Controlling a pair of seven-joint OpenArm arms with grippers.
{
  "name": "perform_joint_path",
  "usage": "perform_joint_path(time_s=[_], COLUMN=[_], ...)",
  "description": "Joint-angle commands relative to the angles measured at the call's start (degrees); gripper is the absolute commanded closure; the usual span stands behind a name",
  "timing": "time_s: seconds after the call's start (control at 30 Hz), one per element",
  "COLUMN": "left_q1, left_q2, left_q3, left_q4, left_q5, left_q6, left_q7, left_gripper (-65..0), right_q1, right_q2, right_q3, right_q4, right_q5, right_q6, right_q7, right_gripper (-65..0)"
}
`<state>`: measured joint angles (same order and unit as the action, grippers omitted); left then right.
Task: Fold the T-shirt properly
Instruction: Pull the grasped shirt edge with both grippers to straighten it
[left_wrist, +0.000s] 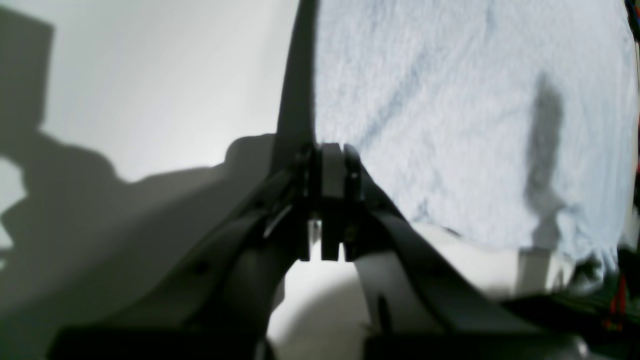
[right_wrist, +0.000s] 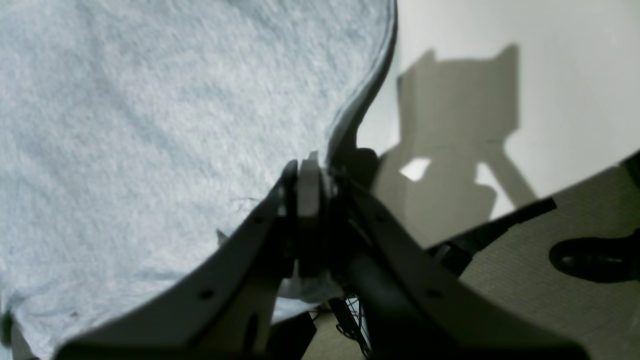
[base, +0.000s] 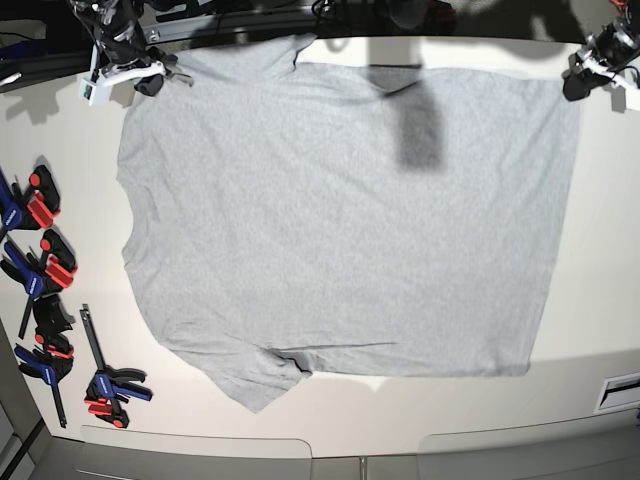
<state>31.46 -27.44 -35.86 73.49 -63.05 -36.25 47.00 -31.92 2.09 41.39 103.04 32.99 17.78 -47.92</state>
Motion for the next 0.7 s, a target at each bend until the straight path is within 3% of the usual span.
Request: perform_joint_path(time_s=[0.0, 0.13, 0.27, 0.67], left_q1=[1.3, 3.8, 6.1, 9.1], left_q2=[-1.1, -1.0, -1.0, 0.1], left_q3=[-1.7, -7.7, -12.0, -12.6], left_q4=[0.5, 0.5, 0.5, 0.5], left_q5=[-1.2, -6.2, -10.2, -15.7], left_q6=[-0.9, -3.8, -3.8, -3.8], left_q7=[1.0, 3.6, 5.2, 10.6], left_gripper=[0.0, 0.0, 0.0, 0.0], right_q1=[-0.5, -1.2, -1.5, -3.5], right_q2=[0.6, 0.6, 0.6, 0.5], right_q3=[0.3, 0.3, 0.3, 0.3], right_q4=[1.4, 1.6, 1.7, 5.5], right_q5=[0.8, 3.4, 5.2, 9.4], right_q6=[0.0, 1.0, 2.8, 4.5], right_q7=[0.4, -1.5, -2.8, -7.6], right_gripper=[0.0, 0.0, 0.0, 0.0])
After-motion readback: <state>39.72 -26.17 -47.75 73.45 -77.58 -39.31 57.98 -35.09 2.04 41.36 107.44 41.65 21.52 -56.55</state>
